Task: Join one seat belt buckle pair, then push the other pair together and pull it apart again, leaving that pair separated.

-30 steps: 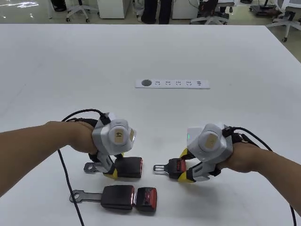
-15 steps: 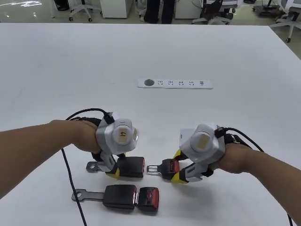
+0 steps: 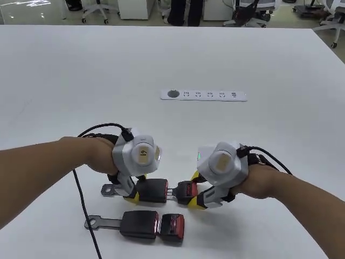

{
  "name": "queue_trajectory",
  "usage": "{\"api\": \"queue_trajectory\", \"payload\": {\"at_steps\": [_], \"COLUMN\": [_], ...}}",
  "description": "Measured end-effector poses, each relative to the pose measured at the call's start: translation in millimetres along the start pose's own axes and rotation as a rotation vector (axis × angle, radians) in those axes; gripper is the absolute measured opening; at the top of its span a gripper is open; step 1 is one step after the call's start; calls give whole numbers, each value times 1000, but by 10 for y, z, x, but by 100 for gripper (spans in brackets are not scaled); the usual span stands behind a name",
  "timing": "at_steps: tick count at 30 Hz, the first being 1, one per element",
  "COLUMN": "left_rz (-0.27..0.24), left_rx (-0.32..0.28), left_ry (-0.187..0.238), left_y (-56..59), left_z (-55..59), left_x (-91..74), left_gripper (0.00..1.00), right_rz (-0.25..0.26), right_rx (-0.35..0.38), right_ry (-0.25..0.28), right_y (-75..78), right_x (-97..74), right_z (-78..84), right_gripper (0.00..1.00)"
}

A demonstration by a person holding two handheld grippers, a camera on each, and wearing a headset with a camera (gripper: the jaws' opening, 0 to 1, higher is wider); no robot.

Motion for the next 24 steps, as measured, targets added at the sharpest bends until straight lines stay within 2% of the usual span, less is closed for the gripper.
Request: {"api": "queue_trajectory", "payload": {"at_steps": [10,24], "left_rz": [-4,3], "left_rx": [1,9], "left_ry": [8,-19], "left_y": [6,7], "left_z": [-7,-16], "left_x": [-2,-3], "left_gripper": [31,30], "right_rz": [12,18], "right_rx": [12,54], "right_ry": [32,35], "right_y": [-20,-17], "right_x": [4,33], "right_z": [7,-27], "right_gripper": [30,29]}}
Point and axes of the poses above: the centre of the closed fingertips' face, and the gripper's own axes: x roughly forward along the fingers, y roughly to its right, z roughly out of its underside, the point moved 1 cm from there along -x, roughly backward along the fingers, and after that the axes turned 12 degrees about x, right-handed, at the moved point
